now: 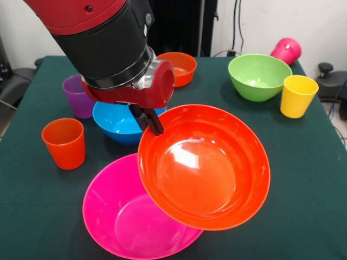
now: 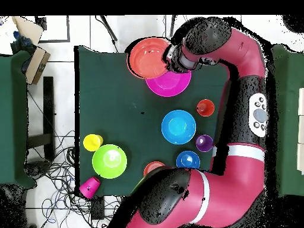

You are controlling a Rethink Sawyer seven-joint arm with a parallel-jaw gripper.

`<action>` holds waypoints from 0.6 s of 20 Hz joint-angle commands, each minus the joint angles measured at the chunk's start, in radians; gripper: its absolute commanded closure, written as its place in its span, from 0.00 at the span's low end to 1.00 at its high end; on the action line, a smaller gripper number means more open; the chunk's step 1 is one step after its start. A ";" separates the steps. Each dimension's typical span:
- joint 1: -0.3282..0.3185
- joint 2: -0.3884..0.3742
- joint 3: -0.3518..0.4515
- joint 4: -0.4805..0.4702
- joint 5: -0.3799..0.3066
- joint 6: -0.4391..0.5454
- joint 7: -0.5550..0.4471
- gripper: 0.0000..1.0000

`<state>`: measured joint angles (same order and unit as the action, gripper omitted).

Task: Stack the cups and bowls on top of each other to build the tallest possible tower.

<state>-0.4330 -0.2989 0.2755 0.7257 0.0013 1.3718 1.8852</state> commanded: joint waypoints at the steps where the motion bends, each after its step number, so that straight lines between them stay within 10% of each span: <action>1: -0.004 0.025 0.104 0.089 -0.056 -0.053 -0.328 1.00; 12: -0.005 0.028 0.111 0.080 -0.066 -0.040 -0.315 1.00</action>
<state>-0.4330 -0.2989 0.2940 0.7255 -0.0101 1.3718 1.8852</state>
